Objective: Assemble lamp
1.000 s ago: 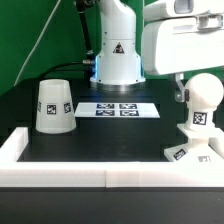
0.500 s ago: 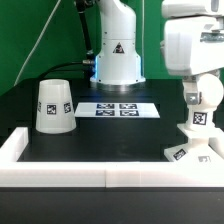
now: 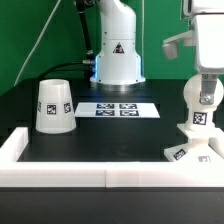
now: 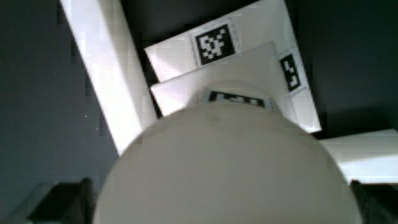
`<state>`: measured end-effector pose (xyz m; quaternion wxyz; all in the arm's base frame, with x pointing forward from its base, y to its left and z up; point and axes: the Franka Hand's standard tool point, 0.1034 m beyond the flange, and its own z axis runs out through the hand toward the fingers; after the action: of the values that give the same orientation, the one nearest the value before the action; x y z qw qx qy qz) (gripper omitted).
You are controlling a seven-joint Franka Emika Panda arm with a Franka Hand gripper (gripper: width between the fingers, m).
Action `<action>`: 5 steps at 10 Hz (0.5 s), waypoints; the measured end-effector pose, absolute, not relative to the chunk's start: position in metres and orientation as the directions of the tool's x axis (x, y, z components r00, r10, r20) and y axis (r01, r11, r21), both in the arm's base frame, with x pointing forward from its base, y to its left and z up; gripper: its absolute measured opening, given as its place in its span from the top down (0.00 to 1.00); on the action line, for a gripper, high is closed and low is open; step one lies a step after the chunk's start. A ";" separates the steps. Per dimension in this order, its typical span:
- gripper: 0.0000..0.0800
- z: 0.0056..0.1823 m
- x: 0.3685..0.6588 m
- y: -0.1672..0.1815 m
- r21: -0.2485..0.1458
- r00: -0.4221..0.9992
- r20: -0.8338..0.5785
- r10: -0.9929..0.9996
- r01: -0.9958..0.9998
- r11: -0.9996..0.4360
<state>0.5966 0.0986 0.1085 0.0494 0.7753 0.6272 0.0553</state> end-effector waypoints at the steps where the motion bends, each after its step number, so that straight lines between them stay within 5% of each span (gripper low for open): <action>1: 0.13 0.108 0.597 0.097 0.145 0.214 0.025 0.976 0.966 -0.216; 2: 0.25 0.108 0.597 0.097 0.145 0.215 0.025 0.976 0.966 -0.216; 5: 0.28 0.108 0.597 0.096 0.145 0.253 0.030 0.967 0.956 -0.254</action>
Offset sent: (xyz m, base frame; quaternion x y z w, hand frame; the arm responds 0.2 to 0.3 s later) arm 0.0000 0.0000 0.0000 0.0000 0.0000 0.0000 1.0000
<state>0.5967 0.0958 0.1084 0.0481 0.7900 0.6086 0.0563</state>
